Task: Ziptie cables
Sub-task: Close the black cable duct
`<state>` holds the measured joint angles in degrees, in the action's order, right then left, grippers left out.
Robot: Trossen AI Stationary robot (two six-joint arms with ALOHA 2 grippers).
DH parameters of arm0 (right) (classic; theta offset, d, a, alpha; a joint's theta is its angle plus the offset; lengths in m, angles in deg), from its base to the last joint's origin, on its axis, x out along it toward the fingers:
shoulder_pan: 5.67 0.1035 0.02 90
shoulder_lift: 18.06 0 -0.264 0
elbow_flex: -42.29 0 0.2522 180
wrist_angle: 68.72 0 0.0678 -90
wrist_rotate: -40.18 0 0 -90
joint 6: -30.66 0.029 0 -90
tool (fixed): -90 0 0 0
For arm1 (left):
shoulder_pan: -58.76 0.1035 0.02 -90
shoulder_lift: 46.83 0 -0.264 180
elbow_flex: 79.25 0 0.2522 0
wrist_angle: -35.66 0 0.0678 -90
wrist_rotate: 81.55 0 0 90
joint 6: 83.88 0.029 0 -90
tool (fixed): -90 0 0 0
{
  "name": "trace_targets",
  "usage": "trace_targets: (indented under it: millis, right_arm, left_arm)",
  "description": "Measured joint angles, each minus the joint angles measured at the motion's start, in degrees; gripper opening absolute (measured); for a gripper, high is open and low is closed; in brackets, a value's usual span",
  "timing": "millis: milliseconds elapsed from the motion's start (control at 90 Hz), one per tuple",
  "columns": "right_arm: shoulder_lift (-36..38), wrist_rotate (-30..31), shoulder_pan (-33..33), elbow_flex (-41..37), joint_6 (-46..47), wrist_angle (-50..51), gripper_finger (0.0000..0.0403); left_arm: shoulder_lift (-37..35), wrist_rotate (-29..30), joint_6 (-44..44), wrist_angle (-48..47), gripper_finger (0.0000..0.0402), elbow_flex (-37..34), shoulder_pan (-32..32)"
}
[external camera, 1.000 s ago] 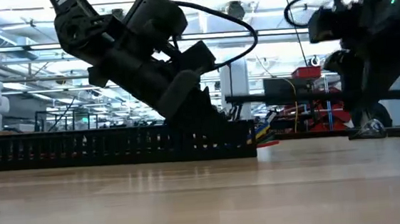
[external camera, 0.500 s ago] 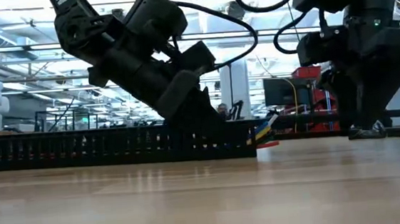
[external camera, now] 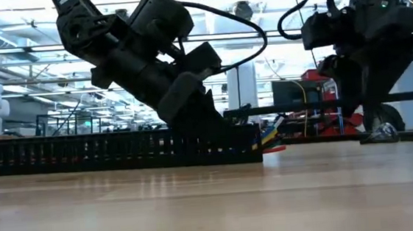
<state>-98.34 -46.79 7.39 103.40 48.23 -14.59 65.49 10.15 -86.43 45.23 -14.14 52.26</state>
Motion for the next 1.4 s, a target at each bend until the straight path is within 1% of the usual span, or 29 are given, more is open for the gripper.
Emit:
trace_targets:
  millis: [167, 433, 878, 911, 1044, 1111, 1211, 1400]
  right_arm:
    - [-1.6, 0.02, 0.0, 0.0, 0.14, -0.99, 0.0221]
    - [-6.53, -0.18, 0.02, 0.04, -0.31, -1.47, 0.0221]
    - [-6.31, -0.44, -0.4, 0.04, -0.95, -0.79, 0.0221]
    - [-6.31, -0.48, -0.49, 0.04, -0.95, -0.84, 0.0226]
    - [-6.31, -0.45, -0.72, 0.0, -0.71, -1.2, 0.0268]
    - [-6.31, -0.53, -0.72, 0.0, -0.47, -1.56, 0.0279]
    - [-6.31, -1.85, -0.72, 0.36, -0.47, -2.59, 0.0283]
    - [-5.65, -1.91, -0.02, 4.78, -2.14, -1.62, 0.0276]
  left_arm:
    - [0.02, 0.04, 0.0, 0.02, 0.0243, 0.0, 0.0]
    - [0.07, 0.09, -0.04, 0.11, 0.0243, -0.02, 0.0]
    - [0.07, 0.46, -0.09, 0.13, 0.0243, -0.02, 0.07]
    - [0.07, 0.46, -0.09, 0.13, 0.0243, -0.02, 0.07]
    - [0.07, 0.48, -0.09, 0.13, 0.0243, -0.02, 0.07]
    - [0.07, 0.48, -0.1, 0.13, 0.0243, -0.02, 0.07]
    - [0.07, 0.48, -0.11, 0.13, 0.0243, -0.02, 0.07]
    - [0.07, 0.5, -0.15, 0.13, 0.0243, -0.02, 0.07]
